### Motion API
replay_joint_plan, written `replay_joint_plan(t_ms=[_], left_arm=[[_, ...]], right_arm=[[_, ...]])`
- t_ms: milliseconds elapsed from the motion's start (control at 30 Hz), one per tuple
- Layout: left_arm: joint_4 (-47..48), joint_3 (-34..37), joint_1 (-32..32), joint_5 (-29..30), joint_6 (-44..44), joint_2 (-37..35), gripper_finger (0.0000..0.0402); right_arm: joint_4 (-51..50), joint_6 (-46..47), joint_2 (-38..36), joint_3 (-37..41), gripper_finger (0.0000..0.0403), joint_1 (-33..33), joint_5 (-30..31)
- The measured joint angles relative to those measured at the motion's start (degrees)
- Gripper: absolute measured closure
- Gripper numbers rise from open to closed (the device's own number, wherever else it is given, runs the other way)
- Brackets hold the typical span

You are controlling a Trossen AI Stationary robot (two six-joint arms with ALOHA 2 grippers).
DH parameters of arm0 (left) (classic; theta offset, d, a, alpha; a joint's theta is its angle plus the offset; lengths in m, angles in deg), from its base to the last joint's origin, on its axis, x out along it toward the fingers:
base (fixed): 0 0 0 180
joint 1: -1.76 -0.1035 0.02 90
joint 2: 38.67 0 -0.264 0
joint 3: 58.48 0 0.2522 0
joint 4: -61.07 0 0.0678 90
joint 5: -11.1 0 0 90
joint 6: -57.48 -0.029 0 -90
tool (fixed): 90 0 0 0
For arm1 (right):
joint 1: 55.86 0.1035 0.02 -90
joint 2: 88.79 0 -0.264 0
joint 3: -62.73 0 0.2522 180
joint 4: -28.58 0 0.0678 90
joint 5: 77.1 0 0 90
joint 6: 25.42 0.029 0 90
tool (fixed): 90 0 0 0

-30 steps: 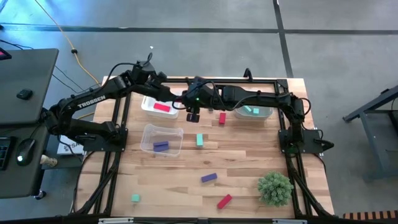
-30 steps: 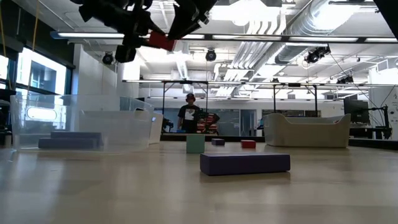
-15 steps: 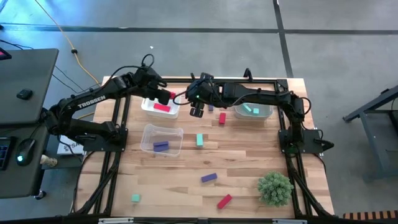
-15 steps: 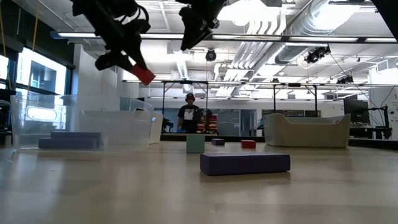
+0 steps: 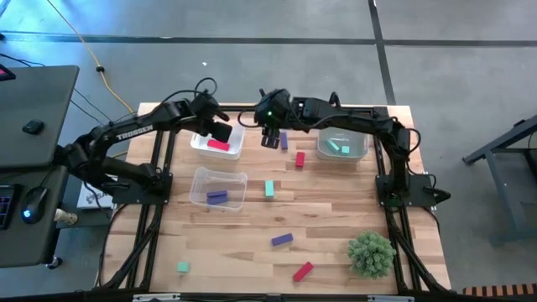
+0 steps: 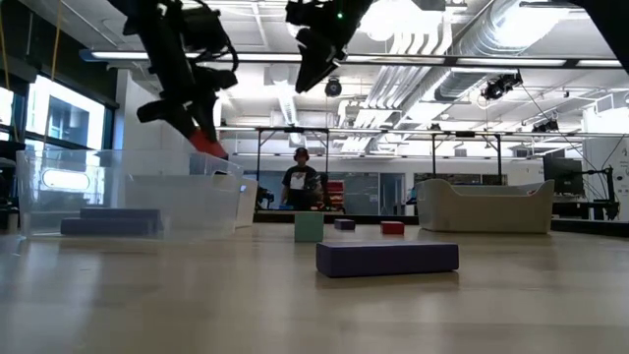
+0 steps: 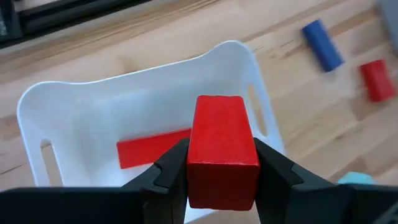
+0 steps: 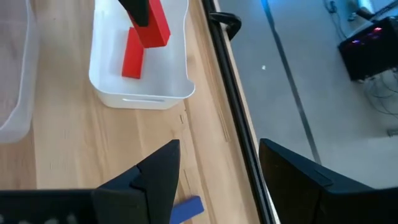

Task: Sort & place blocks by color
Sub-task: Put the red block into the white bin

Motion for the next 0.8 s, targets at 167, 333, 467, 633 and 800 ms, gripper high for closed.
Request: replay_joint_plan(t_ms=[167, 333, 467, 633, 800], left_arm=[[-0.02, 0.00, -0.58, 1.35, 1.19, 3.95, 0.0288], [0.00, 0.00, -1.17, 1.34, 1.36, 8.16, 0.0288], [-0.35, 0.00, -1.17, 1.34, 1.60, 10.86, 0.0288], [-0.35, 0.00, -1.17, 1.34, 1.78, 13.54, 0.0288], [-0.55, 0.00, -1.17, 1.73, 2.50, 15.05, 0.0277]], right_arm=[[-0.04, -1.63, 0.00, 0.00, 0.0194, -2.45, -4.37], [-0.06, -2.86, 0.00, 0.00, 0.0194, -4.70, -5.80], [-0.10, -3.49, 0.00, 0.00, 0.0194, -6.20, -5.90], [-0.37, -3.48, 0.00, 0.00, 0.0194, -7.91, -8.04], [-0.39, -3.21, 0.00, 0.00, 0.0194, -9.09, -10.32]])
